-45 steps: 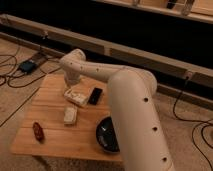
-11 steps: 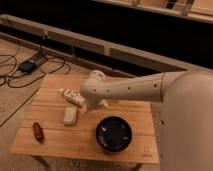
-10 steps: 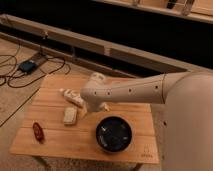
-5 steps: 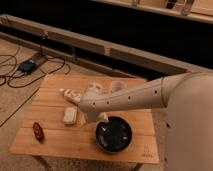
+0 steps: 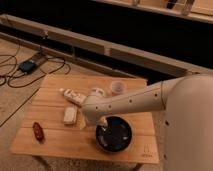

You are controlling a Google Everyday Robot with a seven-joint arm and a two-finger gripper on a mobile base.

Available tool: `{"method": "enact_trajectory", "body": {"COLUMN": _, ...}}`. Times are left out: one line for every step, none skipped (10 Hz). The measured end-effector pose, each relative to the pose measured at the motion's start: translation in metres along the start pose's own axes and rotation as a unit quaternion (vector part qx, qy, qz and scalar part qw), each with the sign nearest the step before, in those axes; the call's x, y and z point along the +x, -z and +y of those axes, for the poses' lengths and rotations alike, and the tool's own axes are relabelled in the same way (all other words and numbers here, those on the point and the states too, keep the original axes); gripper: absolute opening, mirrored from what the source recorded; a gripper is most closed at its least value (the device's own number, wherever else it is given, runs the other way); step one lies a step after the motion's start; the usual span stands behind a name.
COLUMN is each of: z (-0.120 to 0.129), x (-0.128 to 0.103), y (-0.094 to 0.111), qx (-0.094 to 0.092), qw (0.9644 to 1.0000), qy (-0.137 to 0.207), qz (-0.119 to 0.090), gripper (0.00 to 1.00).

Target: Drag the ceramic bowl in a circle

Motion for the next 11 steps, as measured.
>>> {"method": "enact_trajectory", "body": {"z": 0.001, "x": -0.001, "y": -0.003, "qx": 0.003, "qw": 1.0000, "qy": 0.001, "qz": -0.002, "gripper": 0.80}}
{"method": "enact_trajectory", "body": {"z": 0.002, "x": -0.002, "y": -0.007, "qx": 0.006, "qw": 1.0000, "qy": 0.002, "qz": -0.006, "gripper": 0.80}}
{"method": "enact_trajectory", "body": {"z": 0.003, "x": -0.004, "y": -0.010, "qx": 0.008, "qw": 0.9999, "qy": 0.004, "qz": -0.010, "gripper": 0.78}}
{"method": "enact_trajectory", "body": {"z": 0.004, "x": -0.005, "y": -0.012, "qx": 0.009, "qw": 0.9999, "qy": 0.006, "qz": -0.012, "gripper": 0.72}}
{"method": "enact_trajectory", "body": {"z": 0.004, "x": -0.004, "y": -0.013, "qx": 0.009, "qw": 0.9998, "qy": 0.009, "qz": -0.013, "gripper": 0.63}}
{"method": "enact_trajectory", "body": {"z": 0.004, "x": -0.004, "y": -0.013, "qx": 0.008, "qw": 0.9998, "qy": 0.012, "qz": -0.014, "gripper": 0.53}}
{"method": "enact_trajectory", "body": {"z": 0.007, "x": -0.003, "y": -0.013, "qx": 0.005, "qw": 0.9998, "qy": 0.013, "qz": -0.014, "gripper": 0.41}}
{"method": "enact_trajectory", "body": {"z": 0.009, "x": -0.002, "y": -0.012, "qx": 0.003, "qw": 0.9998, "qy": 0.013, "qz": -0.014, "gripper": 0.33}}
{"method": "enact_trajectory", "body": {"z": 0.009, "x": -0.001, "y": -0.011, "qx": 0.000, "qw": 0.9998, "qy": 0.014, "qz": -0.014, "gripper": 0.24}}
{"method": "enact_trajectory", "body": {"z": 0.009, "x": 0.000, "y": -0.009, "qx": -0.003, "qw": 0.9998, "qy": 0.014, "qz": -0.014, "gripper": 0.13}}
{"method": "enact_trajectory", "body": {"z": 0.012, "x": 0.001, "y": -0.006, "qx": -0.009, "qw": 0.9998, "qy": 0.011, "qz": -0.014, "gripper": 0.04}}
